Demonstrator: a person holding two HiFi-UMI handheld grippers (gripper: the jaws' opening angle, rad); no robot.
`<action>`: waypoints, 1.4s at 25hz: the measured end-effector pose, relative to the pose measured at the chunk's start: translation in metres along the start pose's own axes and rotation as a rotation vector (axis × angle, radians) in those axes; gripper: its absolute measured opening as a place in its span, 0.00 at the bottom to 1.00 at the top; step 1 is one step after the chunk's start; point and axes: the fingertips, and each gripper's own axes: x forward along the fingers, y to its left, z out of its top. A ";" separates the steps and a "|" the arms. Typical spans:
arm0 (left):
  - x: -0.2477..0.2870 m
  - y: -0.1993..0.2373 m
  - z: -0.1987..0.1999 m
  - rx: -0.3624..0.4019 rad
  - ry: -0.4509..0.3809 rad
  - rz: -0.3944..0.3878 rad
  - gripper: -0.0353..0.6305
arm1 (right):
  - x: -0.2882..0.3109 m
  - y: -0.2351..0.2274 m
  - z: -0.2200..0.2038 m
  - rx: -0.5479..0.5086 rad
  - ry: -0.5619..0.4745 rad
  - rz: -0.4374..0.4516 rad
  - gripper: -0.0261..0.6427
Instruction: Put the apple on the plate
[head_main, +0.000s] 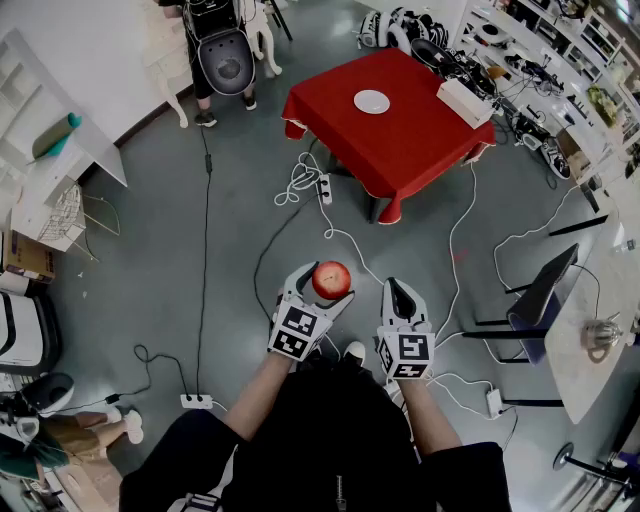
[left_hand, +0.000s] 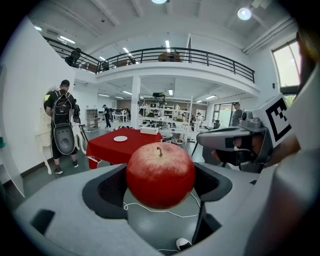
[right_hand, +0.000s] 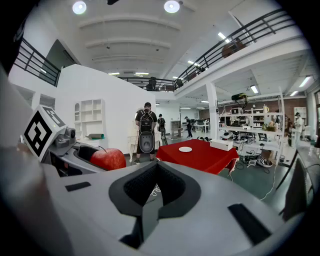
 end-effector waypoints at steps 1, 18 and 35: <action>0.000 0.000 0.001 0.001 -0.001 -0.001 0.66 | 0.000 0.000 0.000 0.002 0.002 -0.001 0.05; 0.001 0.003 0.007 -0.001 -0.013 0.007 0.66 | -0.002 0.001 0.001 0.025 -0.019 0.003 0.06; 0.029 -0.034 0.024 -0.019 -0.034 0.068 0.66 | -0.023 -0.044 -0.008 0.040 -0.029 0.048 0.06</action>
